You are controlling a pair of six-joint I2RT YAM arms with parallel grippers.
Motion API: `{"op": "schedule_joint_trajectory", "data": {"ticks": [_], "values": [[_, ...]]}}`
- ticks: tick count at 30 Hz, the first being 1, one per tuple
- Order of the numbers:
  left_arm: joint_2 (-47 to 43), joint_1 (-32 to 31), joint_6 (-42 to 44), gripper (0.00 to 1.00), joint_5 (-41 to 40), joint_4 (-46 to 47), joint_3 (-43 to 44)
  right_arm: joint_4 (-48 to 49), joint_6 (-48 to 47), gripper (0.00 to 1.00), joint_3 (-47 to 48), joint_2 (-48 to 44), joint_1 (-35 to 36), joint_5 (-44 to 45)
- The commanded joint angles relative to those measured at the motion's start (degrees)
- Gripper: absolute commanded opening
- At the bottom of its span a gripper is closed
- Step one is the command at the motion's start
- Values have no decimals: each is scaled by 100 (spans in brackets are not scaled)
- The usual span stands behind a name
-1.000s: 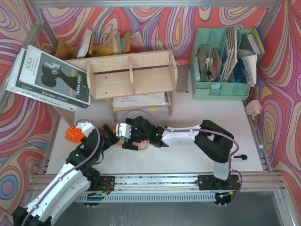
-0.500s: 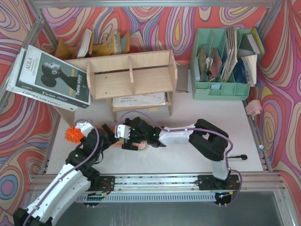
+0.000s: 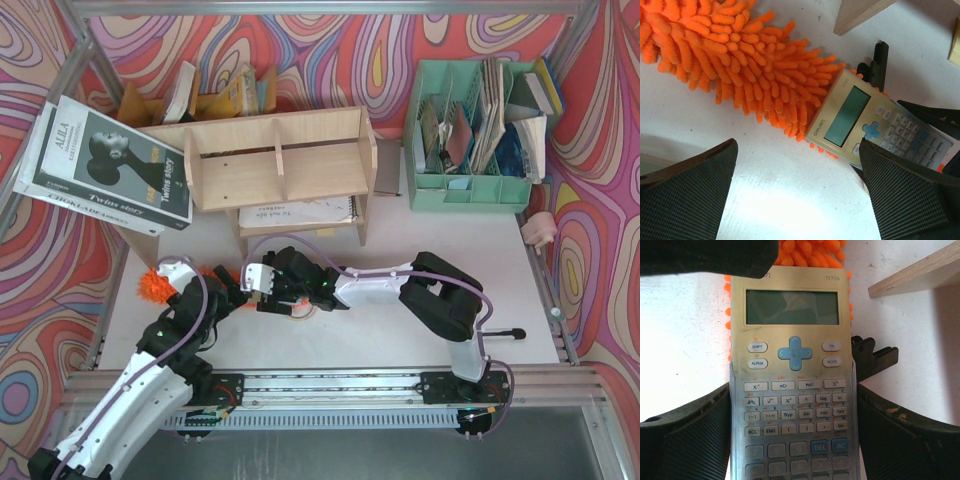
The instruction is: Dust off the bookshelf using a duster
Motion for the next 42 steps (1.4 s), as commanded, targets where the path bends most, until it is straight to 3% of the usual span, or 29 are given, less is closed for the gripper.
{"op": "schedule_joint_trajectory", "data": {"ticks": [1,28,42], "values": [[-72,58,12,98,-155,-166,-120,-32,-96,59,131,1,27,90],[-258,79,133,98,-560,-498,207,471,193,53,-545,-998,65,372],[-423,76,148,98,-1011,-743,458,510,903,53,-1374,-1877,1095,877]]}}
